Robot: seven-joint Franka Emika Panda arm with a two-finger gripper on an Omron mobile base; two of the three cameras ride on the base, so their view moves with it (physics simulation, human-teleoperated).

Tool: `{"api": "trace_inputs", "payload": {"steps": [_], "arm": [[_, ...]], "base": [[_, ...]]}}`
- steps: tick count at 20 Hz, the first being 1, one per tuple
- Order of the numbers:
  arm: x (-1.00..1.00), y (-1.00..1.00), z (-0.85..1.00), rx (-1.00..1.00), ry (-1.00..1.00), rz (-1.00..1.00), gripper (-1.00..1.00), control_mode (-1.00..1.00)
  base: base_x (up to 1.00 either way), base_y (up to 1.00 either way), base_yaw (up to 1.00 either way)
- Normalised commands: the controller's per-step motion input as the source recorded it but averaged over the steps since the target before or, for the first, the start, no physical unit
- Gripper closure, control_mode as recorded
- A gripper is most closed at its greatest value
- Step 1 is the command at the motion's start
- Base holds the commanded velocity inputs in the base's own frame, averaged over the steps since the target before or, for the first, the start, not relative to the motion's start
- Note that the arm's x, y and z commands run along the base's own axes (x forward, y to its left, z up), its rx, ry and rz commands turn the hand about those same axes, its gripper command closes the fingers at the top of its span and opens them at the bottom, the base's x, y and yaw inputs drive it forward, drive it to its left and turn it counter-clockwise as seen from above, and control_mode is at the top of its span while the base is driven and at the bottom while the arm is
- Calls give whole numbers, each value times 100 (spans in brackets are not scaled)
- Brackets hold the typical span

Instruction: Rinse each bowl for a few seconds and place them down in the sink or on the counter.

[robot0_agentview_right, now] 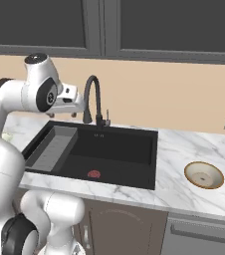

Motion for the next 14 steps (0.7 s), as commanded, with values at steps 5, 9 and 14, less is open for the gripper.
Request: {"api": "trace_inputs", "payload": {"steps": [5,9,14], "arm": [[-27,-3,1,-1,-14,0,-100,-100],[-18,-12,0,0,-10,0,-100,-100],[-15,-20,0,0,-6,0,-100,-100]], "base": [[0,0,0],[0,0,0],[0,0,0]]}}
